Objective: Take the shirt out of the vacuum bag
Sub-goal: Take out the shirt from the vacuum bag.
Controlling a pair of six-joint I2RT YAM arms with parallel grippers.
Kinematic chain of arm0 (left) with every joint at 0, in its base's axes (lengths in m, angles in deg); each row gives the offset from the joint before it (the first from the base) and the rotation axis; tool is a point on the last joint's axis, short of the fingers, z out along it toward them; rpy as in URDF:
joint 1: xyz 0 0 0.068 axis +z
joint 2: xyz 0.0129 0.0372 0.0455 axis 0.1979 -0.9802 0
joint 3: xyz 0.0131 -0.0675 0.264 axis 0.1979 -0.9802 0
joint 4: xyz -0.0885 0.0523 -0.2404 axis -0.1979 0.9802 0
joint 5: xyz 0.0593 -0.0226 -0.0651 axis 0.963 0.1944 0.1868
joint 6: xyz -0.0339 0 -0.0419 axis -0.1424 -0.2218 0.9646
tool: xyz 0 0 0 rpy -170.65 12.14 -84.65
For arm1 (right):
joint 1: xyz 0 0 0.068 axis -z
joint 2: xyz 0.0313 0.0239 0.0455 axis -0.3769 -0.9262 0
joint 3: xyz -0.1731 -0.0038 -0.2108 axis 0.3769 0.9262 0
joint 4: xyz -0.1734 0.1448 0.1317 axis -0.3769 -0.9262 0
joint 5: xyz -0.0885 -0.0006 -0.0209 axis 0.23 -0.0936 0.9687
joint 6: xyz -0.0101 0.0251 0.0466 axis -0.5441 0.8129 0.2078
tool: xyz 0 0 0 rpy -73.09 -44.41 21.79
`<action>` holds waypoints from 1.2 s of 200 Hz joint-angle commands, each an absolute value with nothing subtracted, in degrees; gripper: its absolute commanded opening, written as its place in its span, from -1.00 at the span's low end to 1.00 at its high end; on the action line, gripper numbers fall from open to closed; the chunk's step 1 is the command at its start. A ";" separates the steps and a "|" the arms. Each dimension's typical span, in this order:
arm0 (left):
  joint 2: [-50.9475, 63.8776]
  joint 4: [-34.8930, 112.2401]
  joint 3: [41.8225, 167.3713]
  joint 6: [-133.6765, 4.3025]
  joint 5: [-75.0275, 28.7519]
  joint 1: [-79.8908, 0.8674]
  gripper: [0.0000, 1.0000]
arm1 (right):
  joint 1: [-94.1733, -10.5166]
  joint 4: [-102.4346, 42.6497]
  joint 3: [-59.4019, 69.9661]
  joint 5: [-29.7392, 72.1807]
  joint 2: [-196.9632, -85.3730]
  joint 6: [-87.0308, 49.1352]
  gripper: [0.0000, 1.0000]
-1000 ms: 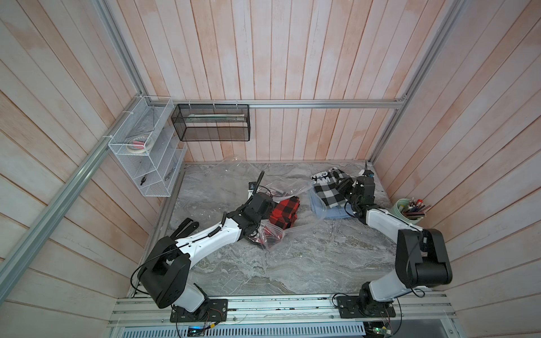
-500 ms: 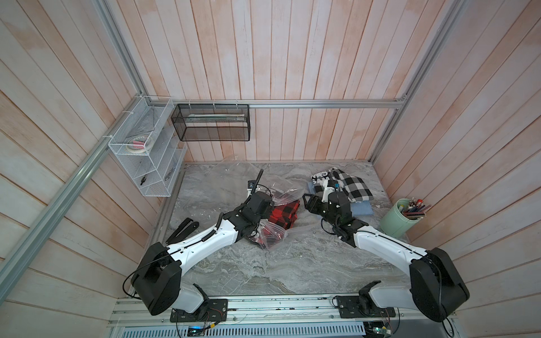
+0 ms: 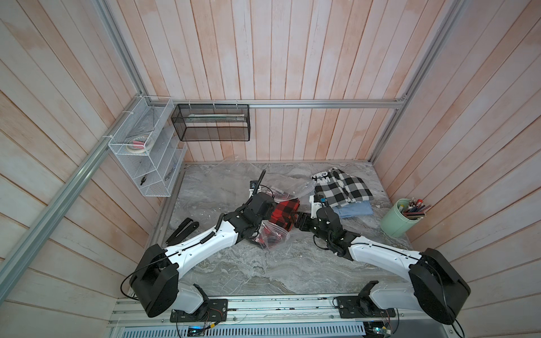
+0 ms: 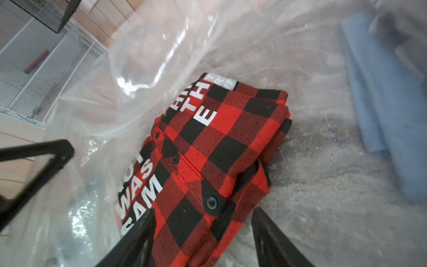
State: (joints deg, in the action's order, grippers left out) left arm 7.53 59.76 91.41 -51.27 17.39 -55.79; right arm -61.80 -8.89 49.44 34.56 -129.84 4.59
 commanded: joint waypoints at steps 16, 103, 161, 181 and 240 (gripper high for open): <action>8.97 61.07 93.94 -51.62 19.40 -56.98 -1.00 | -62.01 -5.09 49.64 30.06 -137.07 7.07 0.37; 7.85 61.05 94.00 -51.35 19.85 -57.91 -1.00 | -62.05 5.23 51.55 24.89 -145.57 13.04 0.40; 7.31 60.97 93.32 -50.61 19.64 -58.31 -1.00 | -62.14 11.73 52.36 26.34 -145.76 15.48 0.37; 7.03 60.72 92.88 -50.36 19.67 -58.43 -1.00 | -62.14 10.82 51.03 26.78 -144.48 15.23 0.37; 6.58 60.58 92.31 -49.83 19.41 -58.52 -1.00 | -62.05 9.38 48.62 27.08 -143.82 14.98 0.35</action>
